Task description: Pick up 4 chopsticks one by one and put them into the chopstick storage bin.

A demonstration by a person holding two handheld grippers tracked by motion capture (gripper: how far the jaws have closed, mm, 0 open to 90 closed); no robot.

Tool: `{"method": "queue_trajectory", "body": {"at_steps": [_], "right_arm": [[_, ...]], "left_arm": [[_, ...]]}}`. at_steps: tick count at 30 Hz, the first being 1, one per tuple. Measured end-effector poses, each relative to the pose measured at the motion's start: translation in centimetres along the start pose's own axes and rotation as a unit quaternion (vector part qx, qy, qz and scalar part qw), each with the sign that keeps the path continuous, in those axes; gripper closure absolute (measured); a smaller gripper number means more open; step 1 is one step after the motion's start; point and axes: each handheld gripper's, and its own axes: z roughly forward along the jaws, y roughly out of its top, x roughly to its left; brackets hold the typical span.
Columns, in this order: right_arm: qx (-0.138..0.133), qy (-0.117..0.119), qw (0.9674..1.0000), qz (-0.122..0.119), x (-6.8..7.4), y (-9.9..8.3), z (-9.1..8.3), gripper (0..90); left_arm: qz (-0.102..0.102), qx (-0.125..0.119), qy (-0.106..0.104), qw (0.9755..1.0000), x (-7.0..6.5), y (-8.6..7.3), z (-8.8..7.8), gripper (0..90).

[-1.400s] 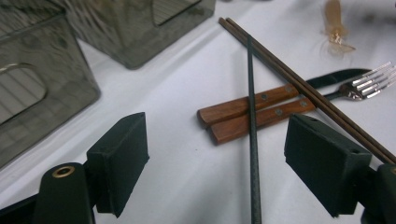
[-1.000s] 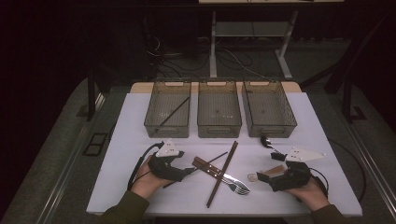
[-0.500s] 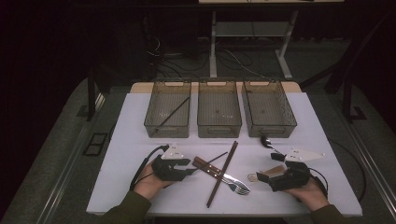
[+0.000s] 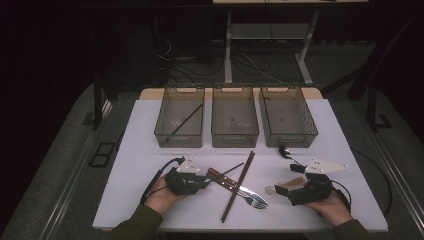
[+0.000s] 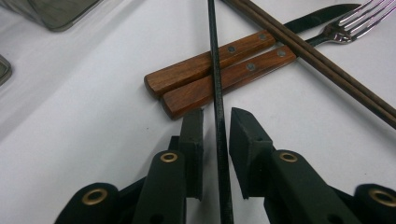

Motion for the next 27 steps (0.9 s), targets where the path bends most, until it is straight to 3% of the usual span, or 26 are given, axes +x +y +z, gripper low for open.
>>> {"method": "queue_trajectory", "body": {"at_steps": [15, 27], "right_arm": [[0.001, -0.001, 1.0, -0.002, 0.05, 0.0, 0.02, 0.2], [0.003, -0.001, 1.0, -0.005, 0.11, 0.0, 0.07, 0.3]], "left_arm": [[0.022, 0.017, 0.0, 0.9996, -0.29, -0.02, 0.35, 83.4], [0.005, 0.017, -0.008, 0.9998, -0.07, 0.02, 0.38, 85.1]]}}
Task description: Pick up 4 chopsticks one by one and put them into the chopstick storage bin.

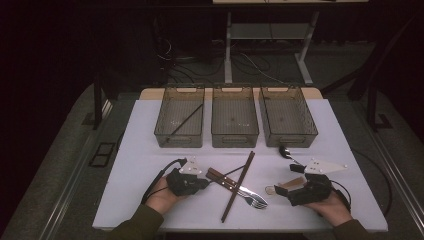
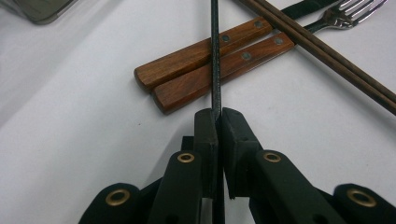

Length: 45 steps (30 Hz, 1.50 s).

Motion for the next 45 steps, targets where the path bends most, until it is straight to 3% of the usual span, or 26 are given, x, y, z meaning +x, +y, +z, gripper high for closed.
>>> {"method": "queue_trajectory", "body": {"at_steps": [13, 27, 45], "right_arm": [[-0.002, 0.002, 1.0, -0.005, 0.1, 0.1, -0.1, 0.3], [-0.001, 0.001, 1.0, -0.008, 0.3, 0.2, -0.1, 0.2], [0.0, 0.002, 1.0, -0.006, 0.2, 0.1, 0.0, 0.3]], "left_arm": [[-0.01, 0.005, -0.004, 0.9999, 0.2, 0.1, -0.3, 85.7], [-0.007, -0.009, -0.008, 0.9999, 0.2, 0.7, -1.3, 85.8], [-0.028, -0.041, 0.006, 0.9988, 1.3, 0.5, -3.7, 85.7]]}}
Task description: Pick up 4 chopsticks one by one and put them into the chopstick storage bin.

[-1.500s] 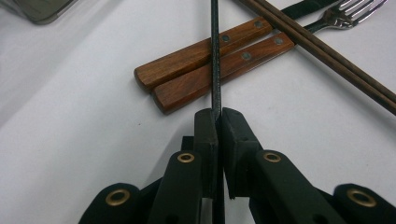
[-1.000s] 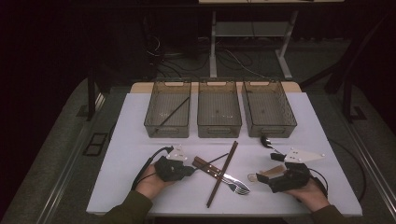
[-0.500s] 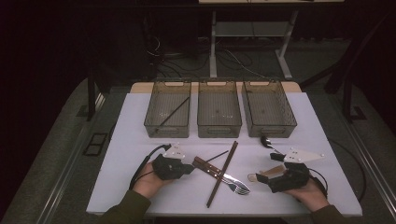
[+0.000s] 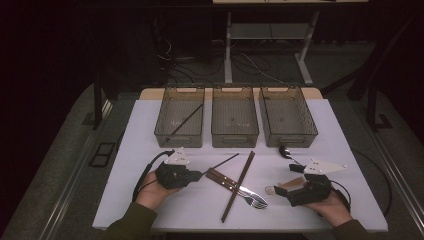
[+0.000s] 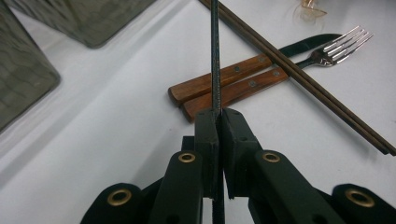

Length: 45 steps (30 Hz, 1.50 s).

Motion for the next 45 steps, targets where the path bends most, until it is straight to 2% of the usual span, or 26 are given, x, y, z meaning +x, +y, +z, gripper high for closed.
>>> {"method": "queue_trajectory", "body": {"at_steps": [11, 24, 35, 45], "right_arm": [[0.001, 0.0, 1.0, 0.0, 0.0, 0.0, 0.0, 0.3], [0.002, 0.002, 1.0, -0.001, 0.0, 0.0, 0.1, 0.2], [0.002, 0.001, 1.0, 0.0, -0.1, 0.0, 0.1, 0.3], [0.002, 0.001, 1.0, 0.002, -0.1, 0.0, 0.1, 0.2]], "left_arm": [[-0.015, -0.022, 0.019, 0.9995, 1.1, -0.3, -1.7, 85.7], [-0.039, -0.044, 0.036, 0.9976, 2.4, -1.0, -3.2, 85.7], [-0.056, -0.063, 0.052, 0.995, 3.6, -1.3, -4.3, 85.7], [-0.074, -0.09, 0.073, 0.9905, 5.0, -1.2, -5.4, 85.7]]}}
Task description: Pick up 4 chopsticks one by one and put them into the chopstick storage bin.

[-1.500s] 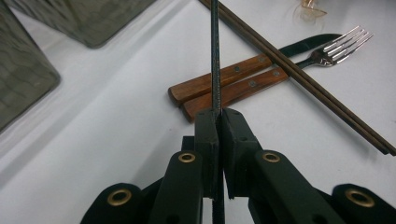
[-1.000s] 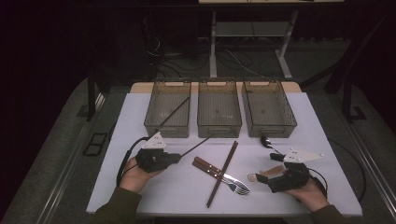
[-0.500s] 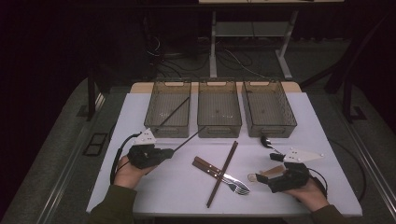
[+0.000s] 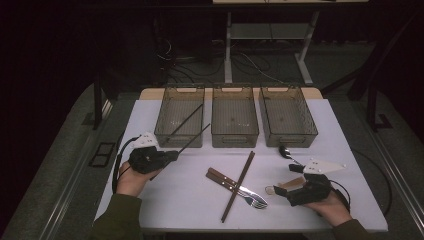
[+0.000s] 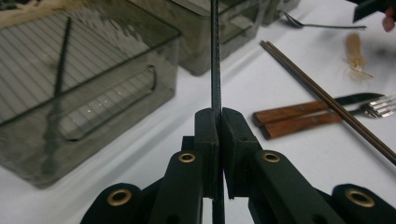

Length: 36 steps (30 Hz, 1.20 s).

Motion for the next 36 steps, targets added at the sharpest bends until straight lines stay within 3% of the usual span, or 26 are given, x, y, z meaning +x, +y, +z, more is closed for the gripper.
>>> {"method": "queue_trajectory", "body": {"at_steps": [10, 18, 36], "right_arm": [[0.0, 0.0, 1.0, 0.0, 0.0, 0.0, 0.0, 0.2], [0.0, -0.002, 1.0, 0.002, -0.1, 0.0, 0.0, 0.3], [0.0, -0.001, 1.0, 0.004, 0.0, -0.1, 0.0, 0.2]], "left_arm": [[-0.006, 0.003, 0.019, 0.9998, 1.4, 1.4, 0.5, 85.6], [-0.018, -0.009, 0.021, 0.9996, 2.8, 3.4, 1.0, 85.7], [-0.04, -0.024, 0.069, 0.9965, 6.1, 7.6, 2.1, 85.6]]}}
